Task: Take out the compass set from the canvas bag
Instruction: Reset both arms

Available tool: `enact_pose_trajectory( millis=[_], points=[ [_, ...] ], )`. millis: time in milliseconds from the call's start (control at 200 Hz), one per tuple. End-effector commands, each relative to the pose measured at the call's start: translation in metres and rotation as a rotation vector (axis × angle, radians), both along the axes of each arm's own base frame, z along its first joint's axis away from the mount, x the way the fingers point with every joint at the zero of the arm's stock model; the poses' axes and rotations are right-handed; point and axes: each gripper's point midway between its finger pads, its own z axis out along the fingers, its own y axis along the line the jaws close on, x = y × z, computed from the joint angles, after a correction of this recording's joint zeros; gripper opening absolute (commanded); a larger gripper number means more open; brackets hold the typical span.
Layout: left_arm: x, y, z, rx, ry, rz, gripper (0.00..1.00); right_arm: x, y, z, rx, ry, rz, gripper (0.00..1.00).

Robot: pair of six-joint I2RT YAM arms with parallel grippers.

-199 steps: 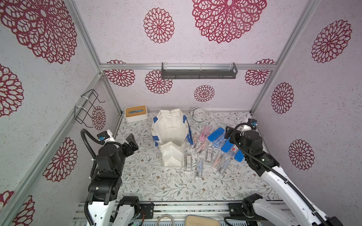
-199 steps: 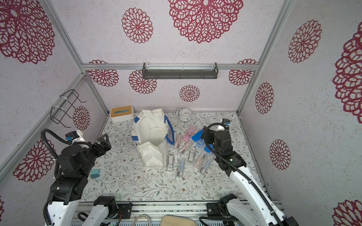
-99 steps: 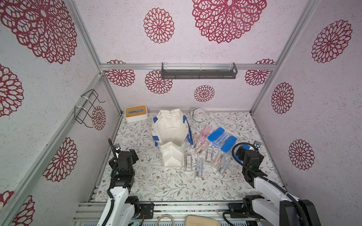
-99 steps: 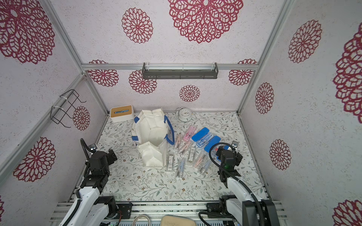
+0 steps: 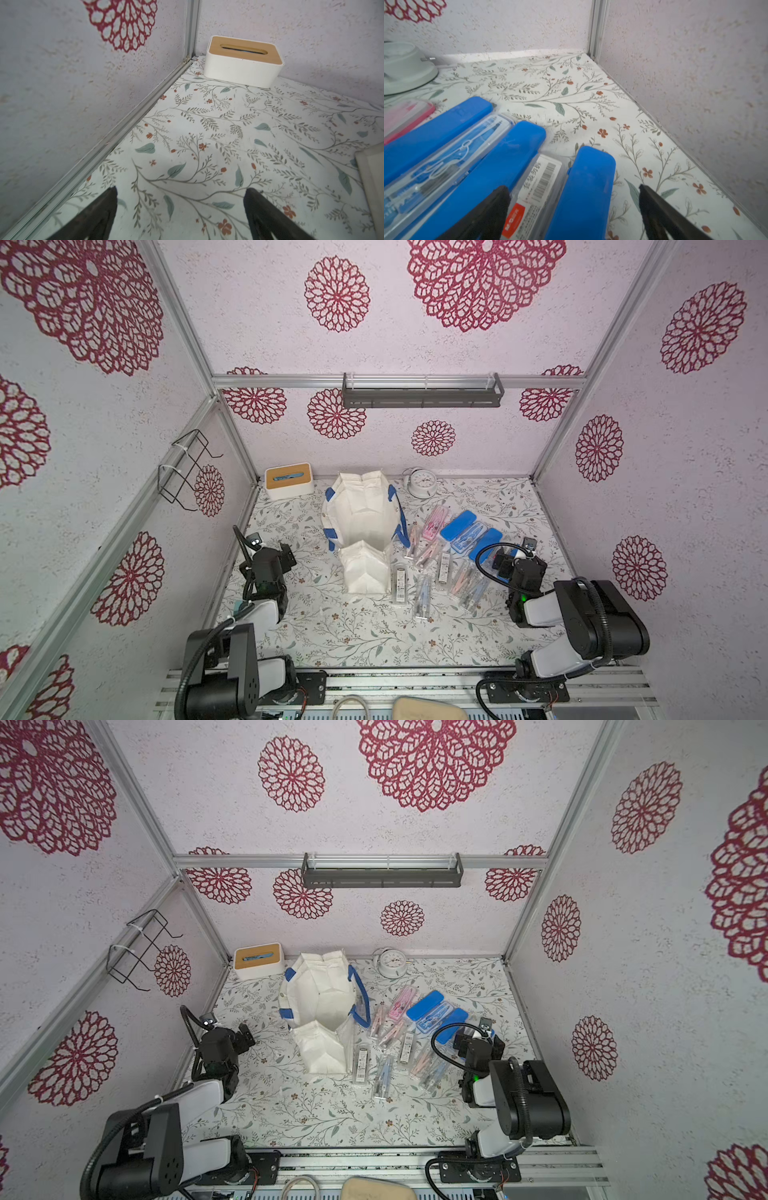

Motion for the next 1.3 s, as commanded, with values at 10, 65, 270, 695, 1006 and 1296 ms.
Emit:
enact_pose_trajectory(
  millis=[10, 65, 270, 695, 1006, 1296],
  points=[
    [0.032, -0.007, 0.027, -0.006, -0.098, -0.088, 0.97, 0.011, 0.001, 0.03, -0.02, -0.111, 0.005, 0.99],
    [0.039, -0.009, 0.024, -0.015, -0.069, -0.105, 0.97, 0.01, 0.002, 0.029, -0.021, -0.099, 0.003, 0.99],
    [0.039, -0.002, 0.014, 0.015, -0.131, -0.064, 0.97, 0.01, 0.002, 0.03, -0.024, -0.106, 0.001, 0.99],
    [0.041, -0.007, 0.006, 0.061, -0.102, -0.049, 0.97, 0.01, 0.002, 0.029, -0.024, -0.101, 0.001, 0.99],
    [0.04, -0.007, 0.006, 0.076, -0.099, -0.035, 0.97, 0.012, 0.003, 0.029, -0.03, -0.096, 0.005, 0.99],
    [0.041, -0.006, 0.005, 0.079, -0.09, -0.032, 0.97, 0.014, 0.003, 0.026, -0.027, -0.084, 0.011, 0.99]
  ],
)
